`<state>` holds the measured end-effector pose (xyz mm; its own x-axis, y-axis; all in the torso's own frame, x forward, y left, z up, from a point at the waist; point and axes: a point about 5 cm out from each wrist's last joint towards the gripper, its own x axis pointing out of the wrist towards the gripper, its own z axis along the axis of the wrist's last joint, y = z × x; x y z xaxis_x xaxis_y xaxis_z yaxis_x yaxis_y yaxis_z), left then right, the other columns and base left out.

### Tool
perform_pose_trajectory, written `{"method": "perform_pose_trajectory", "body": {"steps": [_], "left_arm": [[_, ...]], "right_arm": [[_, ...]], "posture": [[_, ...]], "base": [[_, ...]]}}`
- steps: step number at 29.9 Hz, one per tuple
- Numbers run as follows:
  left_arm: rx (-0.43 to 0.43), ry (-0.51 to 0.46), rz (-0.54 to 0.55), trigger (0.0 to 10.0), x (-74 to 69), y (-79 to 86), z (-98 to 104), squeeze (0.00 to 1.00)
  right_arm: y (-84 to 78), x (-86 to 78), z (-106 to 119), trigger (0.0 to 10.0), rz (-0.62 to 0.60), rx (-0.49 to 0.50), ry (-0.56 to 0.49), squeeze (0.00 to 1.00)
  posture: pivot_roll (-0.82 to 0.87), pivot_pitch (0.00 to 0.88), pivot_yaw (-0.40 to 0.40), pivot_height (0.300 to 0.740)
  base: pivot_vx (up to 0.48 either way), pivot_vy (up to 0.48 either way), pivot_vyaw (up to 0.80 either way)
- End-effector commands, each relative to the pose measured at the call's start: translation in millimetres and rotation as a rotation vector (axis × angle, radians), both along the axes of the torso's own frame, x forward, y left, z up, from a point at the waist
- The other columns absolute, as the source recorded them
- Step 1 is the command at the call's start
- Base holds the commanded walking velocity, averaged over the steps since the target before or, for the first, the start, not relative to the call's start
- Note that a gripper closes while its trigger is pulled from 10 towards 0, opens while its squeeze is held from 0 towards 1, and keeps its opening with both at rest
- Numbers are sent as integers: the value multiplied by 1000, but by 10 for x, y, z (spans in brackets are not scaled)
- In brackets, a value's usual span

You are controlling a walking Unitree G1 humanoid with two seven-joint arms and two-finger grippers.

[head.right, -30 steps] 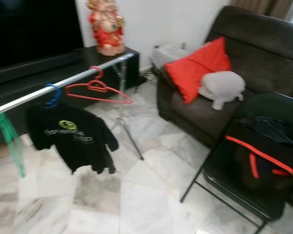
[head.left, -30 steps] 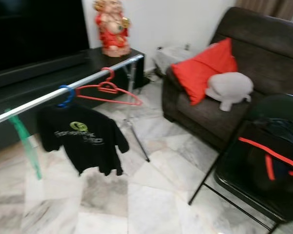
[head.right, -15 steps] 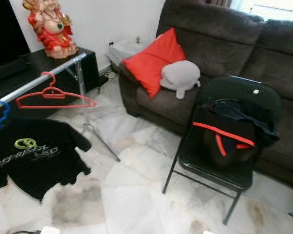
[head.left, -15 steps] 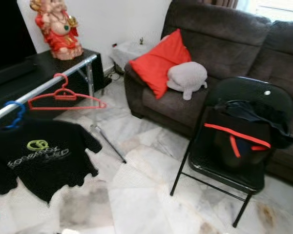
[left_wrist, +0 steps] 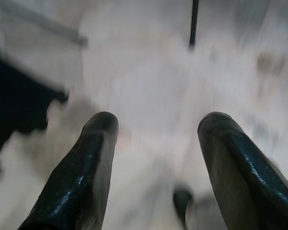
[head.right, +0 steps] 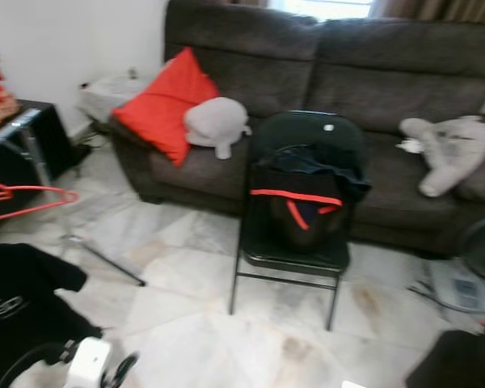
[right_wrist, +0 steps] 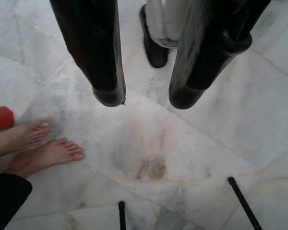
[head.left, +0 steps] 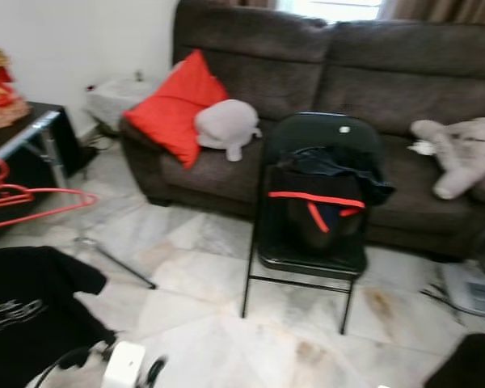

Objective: Hang hanger

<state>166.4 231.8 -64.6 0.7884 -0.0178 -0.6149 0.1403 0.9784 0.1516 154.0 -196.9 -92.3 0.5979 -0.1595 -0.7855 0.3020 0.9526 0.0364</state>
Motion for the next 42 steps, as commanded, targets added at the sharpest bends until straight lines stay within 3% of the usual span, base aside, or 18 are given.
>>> {"method": "perform_pose_trajectory", "body": {"steps": [1,4,7,14,42], "left_arm": [[20,63,-18,10000,-94,-5,-69,0],[28,159,-7,10000,-277,-11,-177,0],[17,165,8,10000,-288,-12,-185,0],[0,112,-6,10000,-72,-69,-110,0],[0,155,-9,10000,-55,-104,-141,0]], "right_arm": [[-32,44,26,10000,-13,-7,-24,0],[-8,116,58,10000,-9,-4,-55,0],[-8,139,69,10000,-24,-1,-66,0],[-16,137,70,10000,-32,2,-68,0],[-8,121,56,10000,-37,8,-53,0]], "posture": [[65,7,12,740],[53,0,21,740],[52,0,23,740],[37,0,36,740],[18,0,30,740]], "base": [[0,0,0],[0,0,0],[0,0,0],[0,0,0],[305,0,-19]]}}
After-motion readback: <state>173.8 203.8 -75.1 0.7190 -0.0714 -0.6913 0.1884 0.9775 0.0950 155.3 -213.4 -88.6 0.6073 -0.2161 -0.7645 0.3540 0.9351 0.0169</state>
